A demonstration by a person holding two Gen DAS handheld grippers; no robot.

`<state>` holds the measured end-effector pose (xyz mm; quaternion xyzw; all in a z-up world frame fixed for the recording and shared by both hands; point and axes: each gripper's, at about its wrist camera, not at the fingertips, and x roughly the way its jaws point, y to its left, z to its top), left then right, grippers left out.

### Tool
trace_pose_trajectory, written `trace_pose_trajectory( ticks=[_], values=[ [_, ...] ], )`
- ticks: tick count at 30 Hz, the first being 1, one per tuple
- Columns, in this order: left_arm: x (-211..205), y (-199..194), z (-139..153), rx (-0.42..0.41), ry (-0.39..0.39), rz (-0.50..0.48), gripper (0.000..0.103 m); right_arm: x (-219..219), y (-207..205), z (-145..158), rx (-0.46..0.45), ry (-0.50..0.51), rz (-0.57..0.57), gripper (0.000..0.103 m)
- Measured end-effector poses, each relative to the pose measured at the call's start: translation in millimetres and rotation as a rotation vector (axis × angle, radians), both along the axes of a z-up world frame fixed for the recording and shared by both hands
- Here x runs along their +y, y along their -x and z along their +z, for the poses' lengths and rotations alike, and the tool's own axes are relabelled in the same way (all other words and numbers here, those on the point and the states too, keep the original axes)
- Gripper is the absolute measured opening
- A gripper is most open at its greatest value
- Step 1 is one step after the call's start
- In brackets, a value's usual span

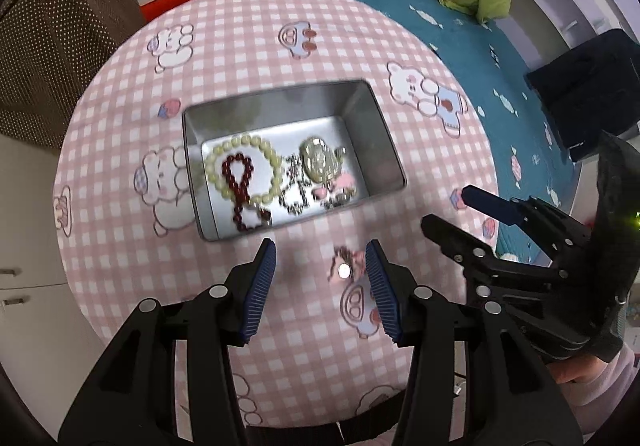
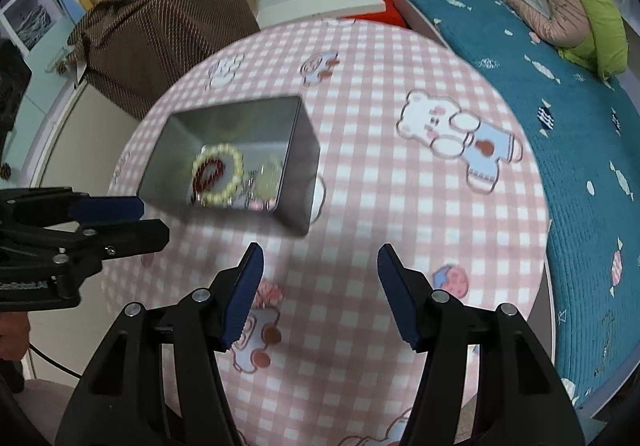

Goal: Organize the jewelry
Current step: 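Withdraw both tools toward the last pink charms beside the tray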

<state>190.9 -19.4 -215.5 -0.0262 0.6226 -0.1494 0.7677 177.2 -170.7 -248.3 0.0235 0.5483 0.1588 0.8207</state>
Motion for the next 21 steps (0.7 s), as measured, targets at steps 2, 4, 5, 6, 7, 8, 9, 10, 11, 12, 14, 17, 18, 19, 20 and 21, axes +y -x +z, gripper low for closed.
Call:
trace_pose_trajectory(
  ticks=[2, 4, 5, 6, 7, 8, 9, 10, 11, 12, 14, 17, 18, 19, 20, 21],
  values=[
    [-1, 4, -5, 0.011, -0.002, -0.001, 0.048, 3, 4, -6, 0.014, 0.003, 0.007, 0.057],
    [-2, 7, -11, 0.024, -0.010, -0.008, 0.048, 5, 7, -11, 0.022, 0.004, 0.013, 0.057],
    [-3, 8, -14, 0.030, -0.013, -0.010, 0.048, 6, 8, -13, 0.025, 0.004, 0.017, 0.057],
    [-3, 9, -18, 0.040, -0.018, -0.010, 0.048, 7, 9, -16, 0.031, 0.004, 0.024, 0.057],
    [-3, 9, -22, 0.048, -0.021, -0.008, 0.049, 8, 10, -19, 0.036, 0.005, 0.028, 0.057],
    [-2, 10, -26, 0.060, -0.027, -0.006, 0.051, 9, 11, -21, 0.041, 0.006, 0.032, 0.057],
    [-2, 10, -30, 0.068, -0.032, -0.004, 0.051, 11, 11, -25, 0.046, 0.007, 0.040, 0.057],
    [-1, 10, -35, 0.079, -0.038, -0.004, 0.051, 13, 10, -26, 0.048, 0.007, 0.047, 0.057],
    [0, 11, -38, 0.087, -0.043, -0.003, 0.052, 15, 11, -27, 0.049, 0.009, 0.057, 0.057],
    [2, 11, -41, 0.096, -0.046, -0.001, 0.055, 17, 11, -29, 0.048, 0.013, 0.068, 0.057],
    [5, 11, -46, 0.106, -0.047, 0.010, 0.058, 24, 11, -34, 0.045, 0.031, 0.096, 0.057],
    [8, 11, -52, 0.120, -0.049, 0.019, 0.058, 32, 10, -42, 0.055, 0.038, 0.128, 0.057],
    [9, 11, -53, 0.122, -0.051, 0.021, 0.059, 34, 10, -44, 0.055, 0.044, 0.138, 0.057],
    [9, 10, -54, 0.124, -0.052, 0.022, 0.061, 38, 10, -48, 0.051, 0.067, 0.150, 0.057],
    [10, 10, -55, 0.126, -0.052, 0.024, 0.062, 40, 10, -50, 0.052, 0.077, 0.155, 0.057],
    [10, 10, -55, 0.128, -0.053, 0.025, 0.062, 41, 10, -52, 0.055, 0.083, 0.161, 0.056]
  ],
)
